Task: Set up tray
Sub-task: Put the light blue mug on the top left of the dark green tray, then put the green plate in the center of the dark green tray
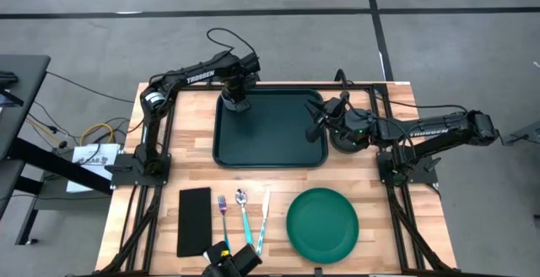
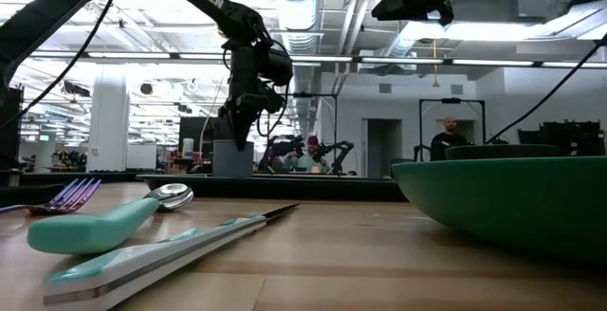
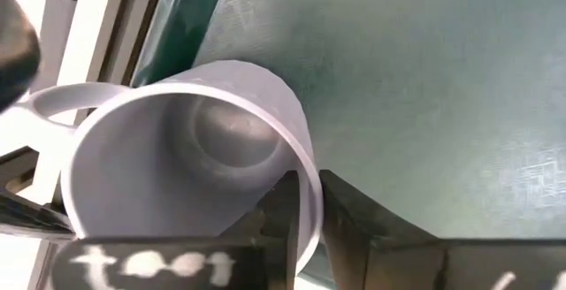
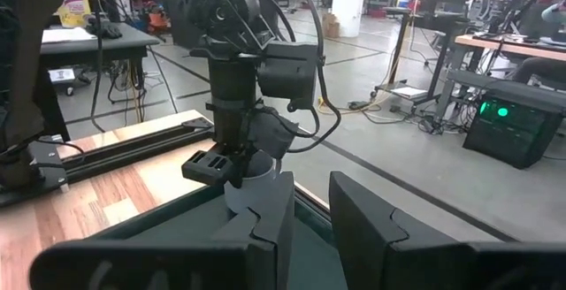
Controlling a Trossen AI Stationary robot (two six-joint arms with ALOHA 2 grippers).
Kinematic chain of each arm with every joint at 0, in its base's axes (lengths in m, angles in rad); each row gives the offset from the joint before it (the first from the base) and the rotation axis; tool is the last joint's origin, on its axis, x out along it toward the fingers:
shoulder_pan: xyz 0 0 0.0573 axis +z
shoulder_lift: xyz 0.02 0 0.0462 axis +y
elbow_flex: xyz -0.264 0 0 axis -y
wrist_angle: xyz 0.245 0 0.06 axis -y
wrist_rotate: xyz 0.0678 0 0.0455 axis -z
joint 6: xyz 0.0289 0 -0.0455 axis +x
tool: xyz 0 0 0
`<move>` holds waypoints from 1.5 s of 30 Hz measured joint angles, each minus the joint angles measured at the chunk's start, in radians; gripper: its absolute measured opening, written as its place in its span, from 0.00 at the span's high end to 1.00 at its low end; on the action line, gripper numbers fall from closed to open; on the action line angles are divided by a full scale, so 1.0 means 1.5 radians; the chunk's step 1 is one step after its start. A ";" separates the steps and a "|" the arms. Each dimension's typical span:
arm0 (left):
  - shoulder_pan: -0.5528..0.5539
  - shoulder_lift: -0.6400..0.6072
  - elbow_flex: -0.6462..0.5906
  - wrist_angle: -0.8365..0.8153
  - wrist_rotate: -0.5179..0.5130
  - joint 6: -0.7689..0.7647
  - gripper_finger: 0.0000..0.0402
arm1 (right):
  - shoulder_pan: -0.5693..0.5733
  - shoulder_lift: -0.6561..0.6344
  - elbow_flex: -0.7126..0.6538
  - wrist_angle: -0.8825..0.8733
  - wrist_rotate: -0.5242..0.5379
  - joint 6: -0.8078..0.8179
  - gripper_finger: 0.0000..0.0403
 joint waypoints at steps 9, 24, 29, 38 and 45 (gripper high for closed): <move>-0.001 0.000 0.000 -0.001 -0.001 -0.006 0.85 | 0.000 0.000 0.000 0.000 0.000 0.000 0.83; -0.001 -0.001 0.189 -0.115 -0.004 -0.025 0.85 | 0.000 0.000 0.000 0.000 -0.011 -0.001 0.83; -0.005 -0.001 0.309 -0.226 0.023 -0.065 0.85 | 0.000 0.000 0.000 -0.006 -0.026 -0.001 0.83; -0.016 -0.147 0.350 -0.068 0.118 -0.086 0.85 | 0.001 -0.026 0.000 -0.113 -0.098 0.033 0.83; -0.025 -0.298 0.274 0.039 0.142 -0.098 0.85 | -0.006 -0.111 0.000 -0.230 -0.148 0.079 0.83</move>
